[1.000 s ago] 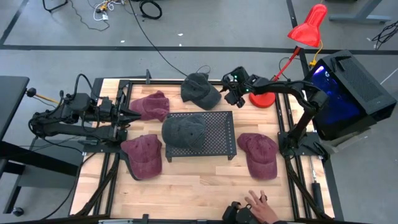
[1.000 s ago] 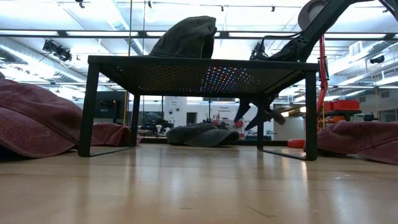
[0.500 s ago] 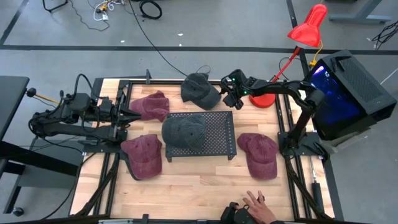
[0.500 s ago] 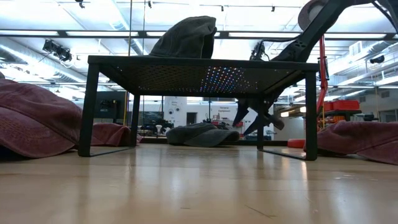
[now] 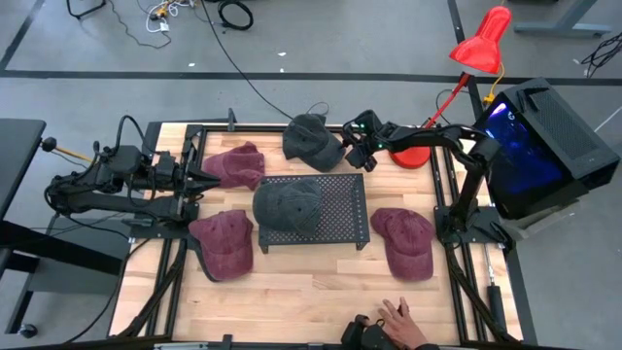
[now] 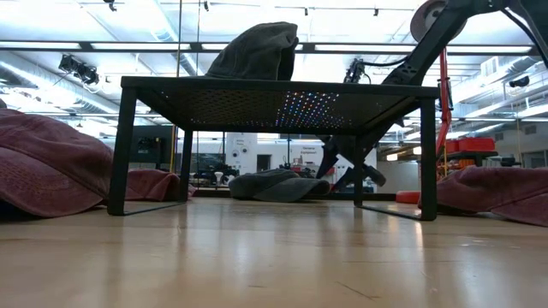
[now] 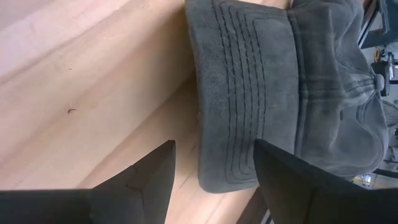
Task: Pick & Place hat
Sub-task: Stack the top black cap on top of the black cap on the shelf
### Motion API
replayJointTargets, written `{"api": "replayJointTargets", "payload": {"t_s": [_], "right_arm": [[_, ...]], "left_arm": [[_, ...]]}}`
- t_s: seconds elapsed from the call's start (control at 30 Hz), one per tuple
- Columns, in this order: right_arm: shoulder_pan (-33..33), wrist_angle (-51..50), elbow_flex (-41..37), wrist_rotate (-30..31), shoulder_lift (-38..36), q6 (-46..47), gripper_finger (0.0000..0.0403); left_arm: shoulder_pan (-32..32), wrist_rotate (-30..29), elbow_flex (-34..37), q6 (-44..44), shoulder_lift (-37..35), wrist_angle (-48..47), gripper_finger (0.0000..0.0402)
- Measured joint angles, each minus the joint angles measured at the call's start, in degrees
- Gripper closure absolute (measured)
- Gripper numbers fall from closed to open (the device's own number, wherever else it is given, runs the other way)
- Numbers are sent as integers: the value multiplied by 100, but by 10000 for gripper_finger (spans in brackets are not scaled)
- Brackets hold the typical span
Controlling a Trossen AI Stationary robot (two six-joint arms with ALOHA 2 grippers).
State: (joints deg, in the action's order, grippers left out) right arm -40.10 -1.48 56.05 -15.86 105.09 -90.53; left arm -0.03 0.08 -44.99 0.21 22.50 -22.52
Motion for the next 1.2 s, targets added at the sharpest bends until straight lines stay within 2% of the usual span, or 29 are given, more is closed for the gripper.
{"api": "replayJointTargets", "payload": {"t_s": [0.27,0.83,1.2], "right_arm": [[4,46,0,215,17,157,198],[4,280,2,336,12,822,343],[7,282,2,344,-87,1176,363]], "left_arm": [[0,0,0,0,0,0,353],[0,-2,0,-1,-2,-2,353],[2,-1,0,0,0,-2,353]]}}
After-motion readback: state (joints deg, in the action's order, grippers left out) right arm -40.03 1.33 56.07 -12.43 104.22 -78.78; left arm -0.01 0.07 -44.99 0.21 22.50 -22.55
